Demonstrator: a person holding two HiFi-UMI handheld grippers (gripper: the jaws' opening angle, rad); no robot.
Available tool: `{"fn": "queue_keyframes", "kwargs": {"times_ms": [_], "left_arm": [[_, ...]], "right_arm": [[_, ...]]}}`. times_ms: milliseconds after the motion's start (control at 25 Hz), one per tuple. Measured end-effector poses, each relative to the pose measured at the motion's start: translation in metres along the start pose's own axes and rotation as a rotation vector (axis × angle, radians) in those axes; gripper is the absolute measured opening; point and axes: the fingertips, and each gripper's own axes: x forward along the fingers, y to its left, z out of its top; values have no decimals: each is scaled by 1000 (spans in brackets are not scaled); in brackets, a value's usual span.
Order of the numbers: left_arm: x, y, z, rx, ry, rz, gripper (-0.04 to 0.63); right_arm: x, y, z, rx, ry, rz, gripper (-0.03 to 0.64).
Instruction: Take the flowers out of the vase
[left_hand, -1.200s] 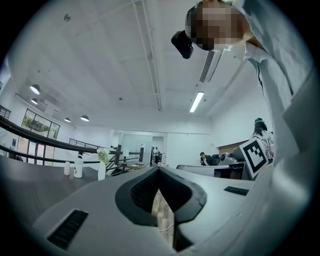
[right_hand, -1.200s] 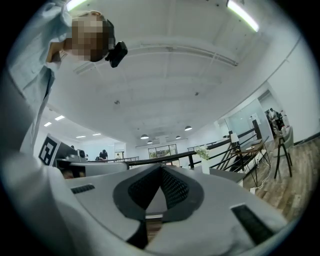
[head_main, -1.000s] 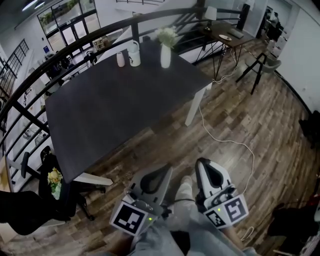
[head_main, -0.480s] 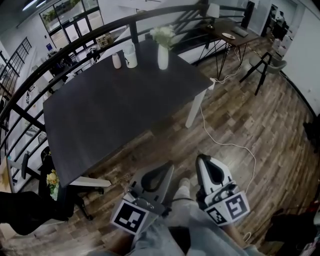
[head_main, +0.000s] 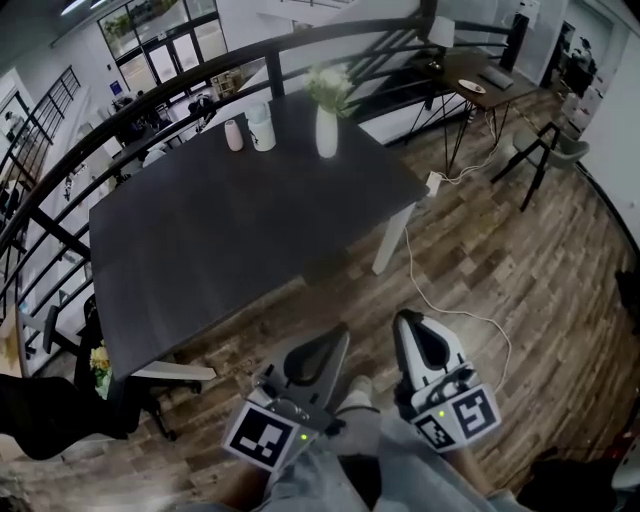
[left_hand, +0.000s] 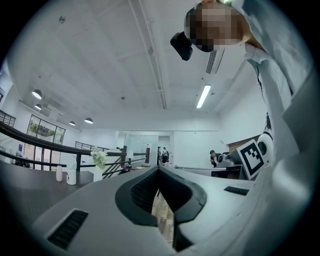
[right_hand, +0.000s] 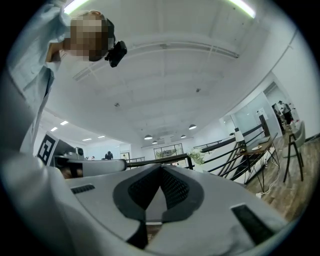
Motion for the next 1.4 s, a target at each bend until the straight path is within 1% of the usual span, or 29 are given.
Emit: {"fn": "queue_keyframes", "kwargs": {"times_ms": [240,560,800,1000,1400], "left_arm": [[47,-4,3,7,-6,16,0],[93,-7,-3,17,-13,44,0],[116,-7,-5,21,-2,57,0],[131,0,-5,12,-4,64,0],[177,18,-8,6,-13,34,0]], "right_arm": [[10,-44,11,4,4,24,2],[16,-89,8,14,14,47,2],[26,-110,7,26,31,68,2],[33,-126,6,38,27,64,2],[60,-160,7,40,28,47,2]]}}
